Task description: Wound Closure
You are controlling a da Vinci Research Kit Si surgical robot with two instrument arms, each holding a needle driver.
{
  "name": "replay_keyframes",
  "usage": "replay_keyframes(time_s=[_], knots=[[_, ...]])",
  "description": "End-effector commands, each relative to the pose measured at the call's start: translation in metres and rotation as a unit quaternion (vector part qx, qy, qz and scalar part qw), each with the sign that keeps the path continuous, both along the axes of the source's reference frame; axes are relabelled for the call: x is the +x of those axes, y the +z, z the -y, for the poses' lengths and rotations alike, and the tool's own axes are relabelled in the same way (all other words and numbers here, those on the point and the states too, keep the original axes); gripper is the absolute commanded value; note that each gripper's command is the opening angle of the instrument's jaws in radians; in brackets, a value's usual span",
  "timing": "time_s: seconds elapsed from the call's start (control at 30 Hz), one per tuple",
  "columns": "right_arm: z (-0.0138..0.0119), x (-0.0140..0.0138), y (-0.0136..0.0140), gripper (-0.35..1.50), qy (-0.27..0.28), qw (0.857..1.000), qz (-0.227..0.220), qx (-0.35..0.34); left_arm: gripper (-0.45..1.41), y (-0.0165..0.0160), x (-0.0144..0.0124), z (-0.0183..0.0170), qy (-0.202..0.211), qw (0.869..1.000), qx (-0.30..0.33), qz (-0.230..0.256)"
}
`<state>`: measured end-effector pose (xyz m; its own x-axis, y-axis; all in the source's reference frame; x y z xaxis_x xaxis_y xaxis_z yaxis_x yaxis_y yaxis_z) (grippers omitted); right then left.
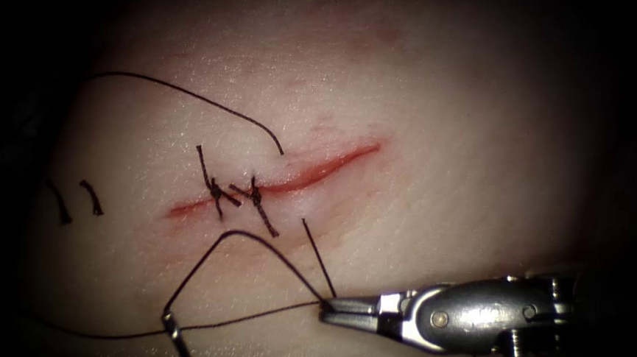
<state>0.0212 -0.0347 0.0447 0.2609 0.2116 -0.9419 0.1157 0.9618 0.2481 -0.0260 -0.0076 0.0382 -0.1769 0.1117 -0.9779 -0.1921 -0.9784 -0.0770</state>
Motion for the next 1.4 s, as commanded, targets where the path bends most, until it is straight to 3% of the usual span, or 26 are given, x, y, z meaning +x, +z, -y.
replay_keyframes(time_s=[0.03, 0.27, 0.47, 0.5, 0.53, 0.6, 0.63, 0.73, 0.93, 1.27, 1.4], knots=[[0.0016, 0.0006, -0.0002, -0.35, -0.003, 1.0, -0.003, 0.005, -0.45, 0.0005, -0.0005, 0.0001, 0.0, 1.0, -0.002, -0.001], [0.006, 0.0029, -0.0033, -0.35, -0.031, 0.999, -0.026, 0.014, -0.45, -0.0007, 0.0007, 0.0033, -0.008, 1.0, -0.006, -0.001], [0.0049, 0.0038, -0.0036, -0.32, -0.028, 0.999, -0.028, 0.011, -0.45, -0.0014, 0.0028, 0.0033, -0.016, 1.0, -0.004, -0.001], [0.0044, 0.0039, -0.0035, 0.04, -0.026, 0.999, -0.028, 0.01, -0.45, -0.0013, 0.003, 0.003, -0.021, 1.0, -0.003, -0.003], [0.0033, 0.004, -0.0034, 0.64, -0.023, 0.999, -0.027, 0.009, -0.45, -0.001, 0.0037, 0.0021, -0.031, 0.999, 0.0, -0.007], [0.0015, 0.0038, -0.0031, 1.1, -0.016, 1.0, -0.026, -0.001, -0.45, -0.0003, 0.0051, 0.0008, -0.056, 0.998, 0.006, -0.012], [0.001, 0.0037, -0.003, 1.13, -0.012, 1.0, -0.026, -0.004, -0.45, 0.0, 0.0058, 0.0005, -0.065, 0.998, 0.007, -0.016], [-0.0019, 0.0026, -0.0024, 1.15, 0.004, 0.999, -0.033, -0.025, -0.45, 0.001, 0.0089, -0.0001, -0.089, 0.996, 0.008, -0.029], [-0.0051, 0.0021, -0.0005, 1.08, 0.02, 0.999, -0.026, -0.043, -0.45, 0.0008, 0.0128, -0.0008, -0.124, 0.991, 0.008, -0.042], [-0.0071, 0.0057, 0.0053, 1.08, 0.053, 0.995, 0.014, -0.088, -0.45, 0.0004, 0.0118, -0.0009, -0.122, 0.992, 0.004, -0.031], [-0.0067, 0.0062, 0.0084, 0.89, 0.046, 0.994, 0.031, -0.098, -0.45, 0.0007, 0.0116, -0.0011, -0.116, 0.993, 0.003, -0.021]])
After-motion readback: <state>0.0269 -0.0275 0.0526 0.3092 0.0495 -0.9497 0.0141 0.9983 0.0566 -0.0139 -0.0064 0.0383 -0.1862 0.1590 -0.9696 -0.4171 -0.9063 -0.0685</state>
